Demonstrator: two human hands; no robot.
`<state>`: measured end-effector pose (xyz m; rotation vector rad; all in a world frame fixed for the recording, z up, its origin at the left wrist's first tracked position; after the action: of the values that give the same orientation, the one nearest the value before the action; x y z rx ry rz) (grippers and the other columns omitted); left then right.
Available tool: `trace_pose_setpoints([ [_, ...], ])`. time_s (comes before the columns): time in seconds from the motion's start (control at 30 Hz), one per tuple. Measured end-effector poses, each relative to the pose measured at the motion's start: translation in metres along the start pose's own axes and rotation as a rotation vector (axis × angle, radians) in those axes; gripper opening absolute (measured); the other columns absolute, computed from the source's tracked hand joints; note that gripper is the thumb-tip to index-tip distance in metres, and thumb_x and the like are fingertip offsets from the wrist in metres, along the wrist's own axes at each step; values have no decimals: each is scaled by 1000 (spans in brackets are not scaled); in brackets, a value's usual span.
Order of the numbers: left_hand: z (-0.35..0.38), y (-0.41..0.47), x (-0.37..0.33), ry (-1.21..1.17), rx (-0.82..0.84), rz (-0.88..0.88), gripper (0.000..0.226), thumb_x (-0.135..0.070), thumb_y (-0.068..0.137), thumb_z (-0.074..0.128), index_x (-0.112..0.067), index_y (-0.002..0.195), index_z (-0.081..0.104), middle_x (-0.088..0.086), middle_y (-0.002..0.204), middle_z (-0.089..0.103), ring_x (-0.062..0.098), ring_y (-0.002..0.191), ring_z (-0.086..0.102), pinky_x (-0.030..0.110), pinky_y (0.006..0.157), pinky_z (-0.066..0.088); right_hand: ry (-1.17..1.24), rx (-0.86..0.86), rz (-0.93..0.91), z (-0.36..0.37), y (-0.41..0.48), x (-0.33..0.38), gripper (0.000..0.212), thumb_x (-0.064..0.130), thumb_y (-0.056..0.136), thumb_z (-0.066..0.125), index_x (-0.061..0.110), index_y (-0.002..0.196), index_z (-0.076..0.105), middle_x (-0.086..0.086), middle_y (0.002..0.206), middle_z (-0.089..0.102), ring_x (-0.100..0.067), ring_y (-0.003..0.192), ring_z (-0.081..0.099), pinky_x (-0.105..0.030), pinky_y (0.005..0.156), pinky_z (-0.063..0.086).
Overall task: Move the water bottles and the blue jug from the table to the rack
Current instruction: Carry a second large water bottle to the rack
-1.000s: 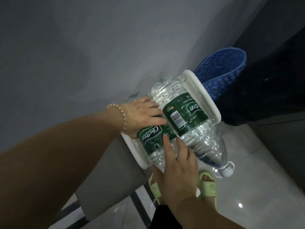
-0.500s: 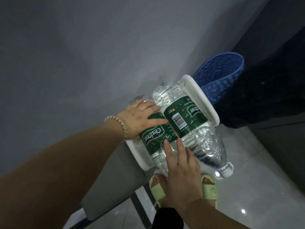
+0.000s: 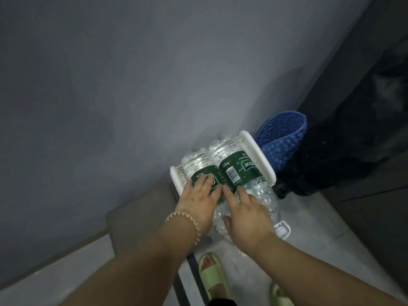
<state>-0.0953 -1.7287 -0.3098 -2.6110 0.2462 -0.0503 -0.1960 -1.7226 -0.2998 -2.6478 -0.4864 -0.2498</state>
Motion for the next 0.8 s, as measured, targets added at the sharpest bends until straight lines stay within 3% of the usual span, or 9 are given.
trace_pose_setpoints([
  [0.17, -36, -53, -19, -41, -145, -182, 91, -27, 85, 59, -27, 149, -5, 4, 158, -12, 23, 144, -10, 45, 113, -9, -42, -106, -107, -46, -39, -4, 72, 41, 94, 43, 28, 149, -1, -8, 157, 5, -27, 141, 11, -43, 110, 23],
  [0.4, -108, -166, -108, -90, -479, -574, 84, -42, 89, 50, -22, 149, -6, 8, 158, -1, 29, 144, 1, 50, 116, 4, -123, -301, -364, -109, -166, -43, 73, 39, 93, 46, 29, 150, 1, -9, 158, -3, -28, 144, -1, -47, 114, 13],
  [0.53, -129, -221, -172, -53, -610, -567, 80, -39, 91, 44, -22, 148, -8, 5, 159, -2, 26, 144, -2, 48, 115, -1, -160, -410, -427, -140, -215, -57, 74, 40, 90, 51, 27, 150, 8, -10, 158, 3, -28, 144, 1, -47, 113, 11],
  [0.67, -131, -305, -204, 3, -661, -677, 77, -36, 93, 41, -24, 148, -10, 3, 159, -5, 23, 145, -4, 48, 114, -4, -175, -476, -561, -148, -281, -29, 79, 38, 81, 65, 24, 148, 24, -14, 155, 19, -33, 142, 18, -51, 111, 21],
  [0.8, -115, -390, -219, 2, -652, -849, 77, -33, 93, 40, -23, 147, -14, 4, 158, -11, 23, 144, -8, 48, 115, -5, -177, -430, -725, -135, -354, 9, 75, 37, 92, 46, 28, 150, -2, -10, 158, -10, -28, 144, -8, -47, 114, -1],
])
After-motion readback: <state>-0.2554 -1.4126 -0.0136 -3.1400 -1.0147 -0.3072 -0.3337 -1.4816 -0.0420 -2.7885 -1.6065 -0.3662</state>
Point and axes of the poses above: each hand's wrist, its own y-axis towards the middle knuckle, its own z-axis out of the palm, x = y × z, the point moved 7 cm from there along y, towards the middle knuckle
